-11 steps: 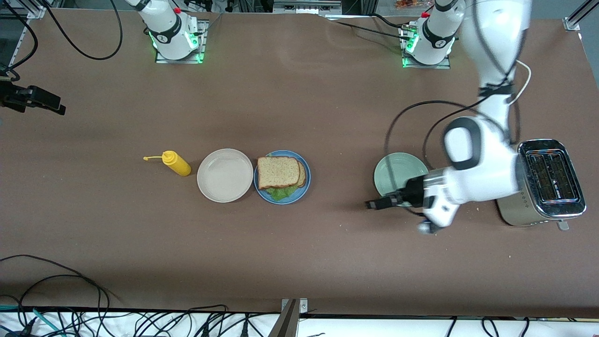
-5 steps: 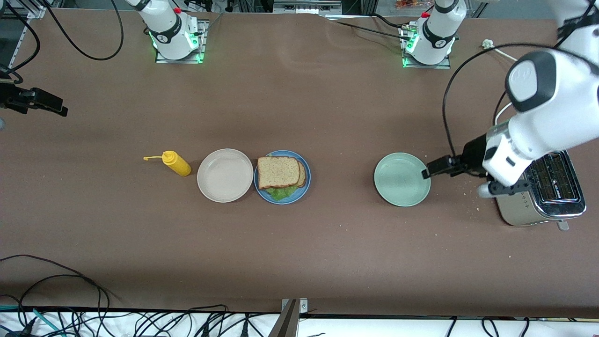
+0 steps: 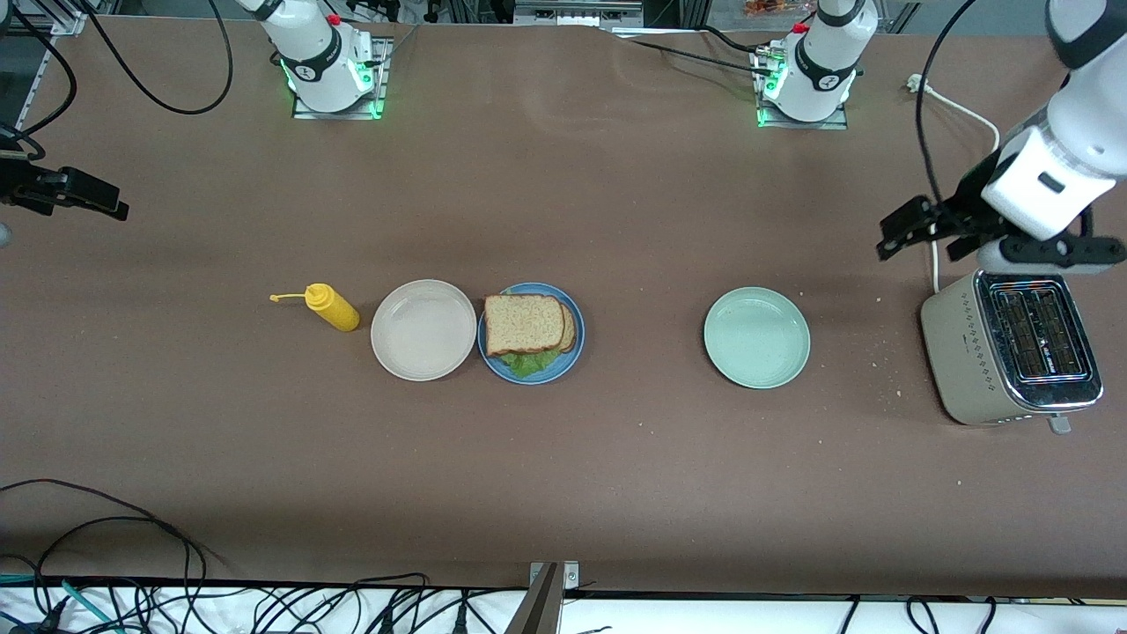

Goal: Make sandwich in blue plate with both arms

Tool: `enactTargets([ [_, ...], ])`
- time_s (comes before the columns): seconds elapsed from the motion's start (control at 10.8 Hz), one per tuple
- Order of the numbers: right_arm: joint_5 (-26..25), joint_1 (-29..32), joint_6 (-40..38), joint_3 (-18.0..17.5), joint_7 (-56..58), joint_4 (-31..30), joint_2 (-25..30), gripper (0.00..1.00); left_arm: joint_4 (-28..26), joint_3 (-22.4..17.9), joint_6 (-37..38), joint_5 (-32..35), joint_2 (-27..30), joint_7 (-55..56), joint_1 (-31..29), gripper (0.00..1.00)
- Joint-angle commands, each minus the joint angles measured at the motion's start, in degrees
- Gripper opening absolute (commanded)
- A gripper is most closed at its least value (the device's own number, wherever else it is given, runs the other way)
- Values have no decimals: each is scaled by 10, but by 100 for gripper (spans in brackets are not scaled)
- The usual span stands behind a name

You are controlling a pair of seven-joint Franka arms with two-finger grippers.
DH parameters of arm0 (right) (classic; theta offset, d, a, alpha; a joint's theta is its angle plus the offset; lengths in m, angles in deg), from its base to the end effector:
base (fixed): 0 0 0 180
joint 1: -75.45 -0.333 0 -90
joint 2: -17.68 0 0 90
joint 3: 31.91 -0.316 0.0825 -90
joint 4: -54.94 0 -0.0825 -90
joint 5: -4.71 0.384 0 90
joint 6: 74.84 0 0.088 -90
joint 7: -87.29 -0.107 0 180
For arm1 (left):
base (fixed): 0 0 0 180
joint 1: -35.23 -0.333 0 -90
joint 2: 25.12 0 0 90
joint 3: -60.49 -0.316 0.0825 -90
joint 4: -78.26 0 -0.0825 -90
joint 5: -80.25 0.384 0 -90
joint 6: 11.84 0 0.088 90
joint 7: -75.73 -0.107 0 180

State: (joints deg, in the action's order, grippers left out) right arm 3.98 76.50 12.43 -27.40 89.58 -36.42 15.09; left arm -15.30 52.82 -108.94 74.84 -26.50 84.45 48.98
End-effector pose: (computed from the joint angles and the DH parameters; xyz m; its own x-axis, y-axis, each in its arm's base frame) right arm 0.5577 -0.0548 0.5844 0.9915 -0.0573 -0.1167 -0.0564 -0.9983 0.0116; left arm 0.5675 -0.0703 0.5930 0.9981 0.0569 0.0232 0.0545 -0.9940 0.0954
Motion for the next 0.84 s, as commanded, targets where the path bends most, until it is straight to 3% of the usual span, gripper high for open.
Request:
enactTargets([
  [0.0, -7, -3, -3, 0, -9, 9, -2, 100, -17, 65, 66, 79, 38, -4, -57, 100],
  [0.19, -3, -3, -3, 0, -9, 9, -2, 100, -3, 86, 105, 91, 40, 0, -83, 100],
  [0.46, -2, -3, -5, 0, -9, 9, -2, 100, 12, 89, 132, 85, 37, 3, -98, 100],
  [0.74, -2, -3, -5, -1, -9, 9, -2, 100, 62, 84, 158, 89, 4, 3, -87, 100],
])
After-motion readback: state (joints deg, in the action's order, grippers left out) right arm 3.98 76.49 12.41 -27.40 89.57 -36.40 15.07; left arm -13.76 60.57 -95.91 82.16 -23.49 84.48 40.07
